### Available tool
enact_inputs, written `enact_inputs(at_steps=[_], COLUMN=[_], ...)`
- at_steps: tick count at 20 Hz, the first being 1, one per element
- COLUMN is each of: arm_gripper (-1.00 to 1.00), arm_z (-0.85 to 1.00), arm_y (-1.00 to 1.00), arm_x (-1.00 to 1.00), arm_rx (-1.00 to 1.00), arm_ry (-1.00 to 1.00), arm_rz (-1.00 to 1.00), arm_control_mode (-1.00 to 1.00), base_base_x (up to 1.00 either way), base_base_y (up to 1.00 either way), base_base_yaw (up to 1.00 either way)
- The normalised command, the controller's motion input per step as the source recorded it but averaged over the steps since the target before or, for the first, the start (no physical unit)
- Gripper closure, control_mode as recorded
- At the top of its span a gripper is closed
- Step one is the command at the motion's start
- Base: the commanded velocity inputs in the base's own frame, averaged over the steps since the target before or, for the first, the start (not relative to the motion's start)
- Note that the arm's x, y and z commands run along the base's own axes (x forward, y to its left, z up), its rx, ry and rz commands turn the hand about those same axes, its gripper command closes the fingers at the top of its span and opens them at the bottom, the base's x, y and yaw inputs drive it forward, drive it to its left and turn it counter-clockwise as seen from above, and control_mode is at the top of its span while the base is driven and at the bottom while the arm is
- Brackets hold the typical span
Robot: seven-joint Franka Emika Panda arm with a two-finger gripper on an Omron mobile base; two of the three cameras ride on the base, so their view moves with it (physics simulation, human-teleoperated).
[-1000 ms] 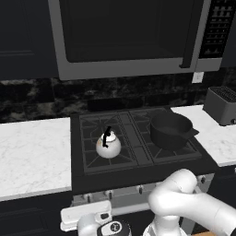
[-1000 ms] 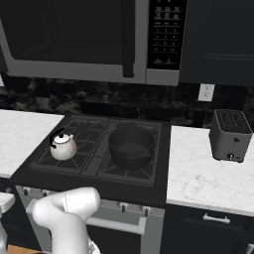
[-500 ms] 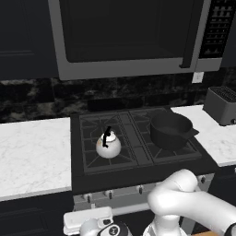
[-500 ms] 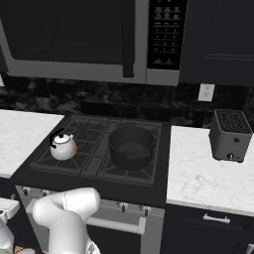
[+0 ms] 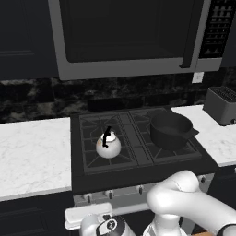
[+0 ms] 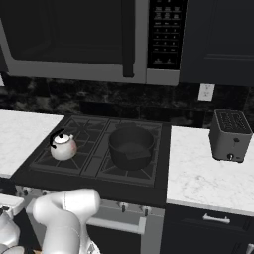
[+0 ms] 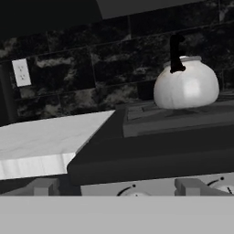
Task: Pick the kettle from the counter and place it on a stove burner. Then turn the burner on.
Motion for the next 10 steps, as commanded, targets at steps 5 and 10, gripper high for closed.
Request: enact_inputs(at_steps=[5,10], arm_gripper=[-1.0,-1.0], arm_z=[-0.34,-0.32], arm_y=[0.0,0.0], arm_x=[0.14,0.01], arm_rx=[0.0,0.0], arm_ry=[0.0,0.0], arm_rz=[0.0,0.0], arm_control_mode=[-1.0,-1.0], base_base_x=[0.0,0.0], base_base_y=[0.0,0.0], base_base_yaw=[0.0,0.0])
